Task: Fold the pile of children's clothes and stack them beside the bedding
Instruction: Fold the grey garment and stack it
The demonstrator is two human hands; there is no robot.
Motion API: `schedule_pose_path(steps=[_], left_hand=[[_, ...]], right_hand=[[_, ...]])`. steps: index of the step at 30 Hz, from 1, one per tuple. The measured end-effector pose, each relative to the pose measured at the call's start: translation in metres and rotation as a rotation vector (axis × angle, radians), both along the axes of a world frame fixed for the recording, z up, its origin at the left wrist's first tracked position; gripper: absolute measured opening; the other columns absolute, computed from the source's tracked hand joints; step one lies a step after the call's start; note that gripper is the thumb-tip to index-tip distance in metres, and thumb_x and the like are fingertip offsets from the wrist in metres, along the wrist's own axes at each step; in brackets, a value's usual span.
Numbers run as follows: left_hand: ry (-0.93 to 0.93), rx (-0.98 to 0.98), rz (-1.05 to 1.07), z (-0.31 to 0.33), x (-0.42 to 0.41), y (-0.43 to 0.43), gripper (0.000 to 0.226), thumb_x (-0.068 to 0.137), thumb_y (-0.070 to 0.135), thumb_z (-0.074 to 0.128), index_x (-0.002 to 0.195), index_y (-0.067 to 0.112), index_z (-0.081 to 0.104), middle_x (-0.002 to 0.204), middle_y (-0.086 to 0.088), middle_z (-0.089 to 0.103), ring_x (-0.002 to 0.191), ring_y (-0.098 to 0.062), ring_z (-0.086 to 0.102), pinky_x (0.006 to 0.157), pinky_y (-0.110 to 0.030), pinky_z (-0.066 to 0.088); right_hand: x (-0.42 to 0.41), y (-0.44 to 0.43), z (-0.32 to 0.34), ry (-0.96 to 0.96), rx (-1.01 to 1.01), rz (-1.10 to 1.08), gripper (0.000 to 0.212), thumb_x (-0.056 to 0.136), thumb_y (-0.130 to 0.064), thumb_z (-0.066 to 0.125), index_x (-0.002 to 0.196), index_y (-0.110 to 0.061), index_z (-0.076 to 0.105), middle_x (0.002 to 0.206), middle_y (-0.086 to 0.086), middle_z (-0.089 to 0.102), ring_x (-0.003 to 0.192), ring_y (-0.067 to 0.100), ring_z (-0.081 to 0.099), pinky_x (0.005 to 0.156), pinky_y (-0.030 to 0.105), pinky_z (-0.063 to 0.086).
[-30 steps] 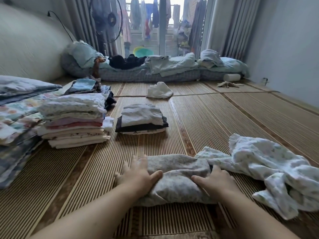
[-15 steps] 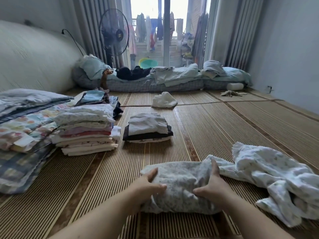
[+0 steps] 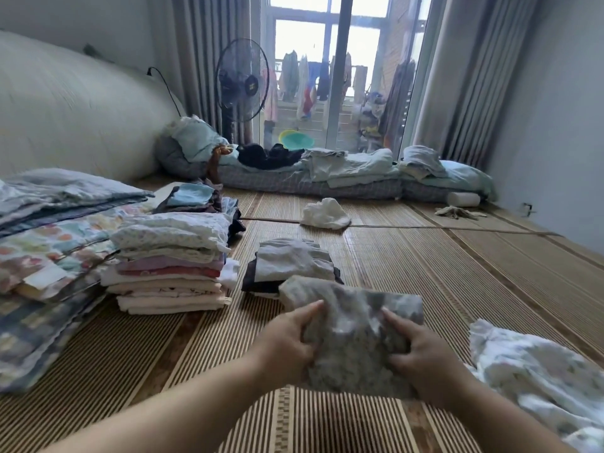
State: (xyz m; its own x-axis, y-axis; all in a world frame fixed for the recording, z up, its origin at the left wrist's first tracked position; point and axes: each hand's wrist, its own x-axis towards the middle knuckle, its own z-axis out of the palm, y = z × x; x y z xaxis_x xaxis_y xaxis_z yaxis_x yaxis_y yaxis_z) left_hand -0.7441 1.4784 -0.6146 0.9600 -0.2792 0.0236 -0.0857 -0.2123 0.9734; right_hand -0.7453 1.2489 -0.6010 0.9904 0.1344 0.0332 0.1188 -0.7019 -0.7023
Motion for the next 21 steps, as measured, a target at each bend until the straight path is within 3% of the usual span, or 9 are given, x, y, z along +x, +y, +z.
schedule_pose_path(steps=[3, 6, 8, 11, 14, 16, 18, 20, 21], left_hand=[[-0.160, 0.020, 0.037, 0.026, 0.048, 0.021, 0.065, 0.089, -0.009, 0.048, 0.138, 0.032, 0.043, 0.131, 0.014, 0.052, 0.118, -0.004, 0.055, 0.098, -0.033, 0.049], [-0.428, 0.326, 0.269, 0.044, 0.117, 0.048, 0.060, 0.087, 0.001, 0.057, 0.139, 0.031, 0.047, 0.123, 0.013, 0.051, 0.116, -0.012, 0.052, 0.096, -0.025, 0.048], [-0.499, 0.380, 0.365, 0.048, 0.159, 0.062, 0.061, 0.083, 0.001, 0.059, 0.136, 0.030, 0.051, 0.123, 0.009, 0.055, 0.113, -0.013, 0.054, 0.099, -0.027, 0.045], [-0.463, 0.415, 0.404, 0.035, 0.218, 0.077, 0.068, 0.078, -0.003, 0.057, 0.137, 0.031, 0.050, 0.125, -0.001, 0.060, 0.106, -0.018, 0.060, 0.089, -0.024, 0.048], [-0.246, 0.519, 0.374, 0.010, 0.255, 0.081, 0.076, 0.076, 0.003, 0.058, 0.141, 0.040, 0.041, 0.122, -0.013, 0.056, 0.085, -0.018, 0.063, 0.065, -0.018, 0.050], [-0.091, 0.651, 0.372, -0.005, 0.269, 0.078, 0.071, 0.074, 0.028, 0.060, 0.140, 0.043, 0.041, 0.150, -0.024, 0.021, 0.117, -0.031, 0.053, 0.086, -0.023, 0.045], [-0.039, 0.774, 0.328, -0.015, 0.280, 0.076, 0.072, 0.069, 0.062, 0.054, 0.138, 0.046, 0.042, 0.149, -0.003, -0.042, 0.144, -0.040, 0.011, 0.113, -0.041, 0.023], [-0.113, 0.921, 0.258, -0.017, 0.291, 0.076, 0.092, 0.058, 0.090, 0.038, 0.141, 0.049, 0.034, 0.132, 0.011, -0.059, 0.141, -0.036, -0.027, 0.114, -0.053, -0.003], [-0.159, 0.993, 0.227, -0.017, 0.297, 0.075, 0.104, 0.052, 0.096, 0.028, 0.144, 0.048, 0.027, 0.135, 0.011, -0.057, 0.137, -0.030, -0.036, 0.112, -0.053, -0.011]], right_hand=[[0.062, 0.019, 0.029, -0.150, 0.015, 0.018, 0.079, 0.077, -0.002, 0.068, 0.145, -0.030, 0.037, 0.115, -0.001, 0.054, 0.089, 0.010, 0.057, 0.061, 0.001, 0.039], [0.131, 0.051, 0.044, -0.262, 0.088, 0.037, 0.075, 0.081, -0.003, 0.067, 0.145, -0.028, 0.039, 0.116, -0.005, 0.053, 0.097, 0.005, 0.055, 0.070, 0.005, 0.039], [0.175, 0.070, 0.043, -0.285, 0.173, 0.056, 0.071, 0.081, 0.003, 0.066, 0.143, -0.023, 0.042, 0.111, -0.007, 0.056, 0.088, -0.004, 0.057, 0.068, -0.001, 0.037], [0.238, 0.088, 0.026, -0.275, 0.156, 0.037, 0.070, 0.082, 0.006, 0.062, 0.142, -0.023, 0.044, 0.098, -0.013, 0.054, 0.075, -0.003, 0.053, 0.058, -0.007, 0.033], [0.283, 0.093, -0.003, -0.058, 0.133, 0.075, 0.068, 0.087, 0.005, 0.055, 0.143, -0.031, 0.040, 0.101, -0.011, 0.054, 0.074, 0.000, 0.051, 0.064, 0.008, 0.046], [0.301, 0.095, -0.020, 0.103, 0.139, 0.071, 0.055, 0.089, -0.007, 0.052, 0.138, -0.032, 0.046, 0.102, -0.006, 0.052, 0.081, 0.011, 0.054, 0.068, 0.022, 0.050], [0.314, 0.091, -0.030, 0.120, 0.097, 0.003, 0.045, 0.078, -0.033, 0.058, 0.123, -0.037, 0.057, 0.128, 0.009, 0.046, 0.103, 0.025, 0.055, 0.079, 0.034, 0.052], [0.324, 0.083, -0.037, 0.148, -0.027, -0.046, 0.069, 0.069, -0.068, 0.059, 0.132, -0.043, 0.050, 0.159, 0.007, 0.001, 0.133, 0.039, 0.035, 0.104, 0.044, 0.040], [0.327, 0.080, -0.040, 0.153, -0.115, -0.042, 0.084, 0.060, -0.085, 0.052, 0.136, -0.047, 0.044, 0.158, 0.003, -0.019, 0.138, 0.041, 0.024, 0.109, 0.047, 0.031]])
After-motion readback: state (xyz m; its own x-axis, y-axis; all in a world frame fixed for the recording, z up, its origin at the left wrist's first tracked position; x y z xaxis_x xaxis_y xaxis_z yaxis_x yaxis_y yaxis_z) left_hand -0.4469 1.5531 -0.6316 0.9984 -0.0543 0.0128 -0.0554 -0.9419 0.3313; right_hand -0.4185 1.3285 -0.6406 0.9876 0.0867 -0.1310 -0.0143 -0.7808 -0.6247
